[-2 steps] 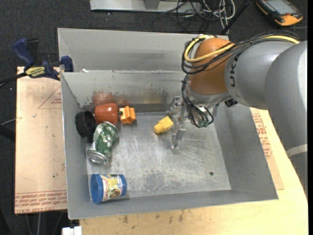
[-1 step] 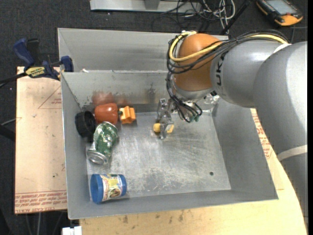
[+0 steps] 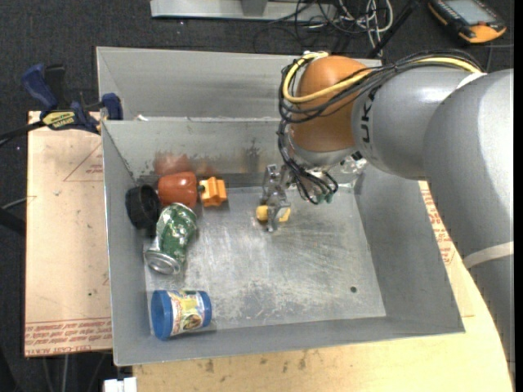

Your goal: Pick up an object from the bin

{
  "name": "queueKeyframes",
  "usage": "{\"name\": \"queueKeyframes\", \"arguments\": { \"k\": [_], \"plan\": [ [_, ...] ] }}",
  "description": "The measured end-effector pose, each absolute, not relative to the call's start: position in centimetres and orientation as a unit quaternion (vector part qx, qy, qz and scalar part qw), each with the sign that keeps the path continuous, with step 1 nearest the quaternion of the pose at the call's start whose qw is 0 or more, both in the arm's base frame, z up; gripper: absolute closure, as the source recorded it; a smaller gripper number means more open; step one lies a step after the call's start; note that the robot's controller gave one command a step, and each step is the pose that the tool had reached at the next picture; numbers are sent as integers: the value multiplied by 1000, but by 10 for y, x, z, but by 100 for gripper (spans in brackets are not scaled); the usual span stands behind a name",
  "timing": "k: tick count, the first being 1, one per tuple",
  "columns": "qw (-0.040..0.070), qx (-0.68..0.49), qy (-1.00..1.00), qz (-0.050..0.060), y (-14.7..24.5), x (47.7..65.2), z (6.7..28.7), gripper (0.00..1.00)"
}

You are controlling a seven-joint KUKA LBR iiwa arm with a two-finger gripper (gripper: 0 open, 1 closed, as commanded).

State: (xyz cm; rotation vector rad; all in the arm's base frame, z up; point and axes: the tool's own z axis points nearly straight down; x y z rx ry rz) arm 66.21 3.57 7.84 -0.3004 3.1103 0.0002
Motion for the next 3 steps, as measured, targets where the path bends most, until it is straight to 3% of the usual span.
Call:
{"name": "queueKeyframes", "arguments": {
  "k": [1, 2, 3],
  "plan": [
    [2, -86, 996, 1, 33, 649, 179, 100],
    [2, -86, 996, 1, 33, 649, 179, 100],
    [-2, -91, 996, 1, 38, 645, 220, 100]
  ]
}}
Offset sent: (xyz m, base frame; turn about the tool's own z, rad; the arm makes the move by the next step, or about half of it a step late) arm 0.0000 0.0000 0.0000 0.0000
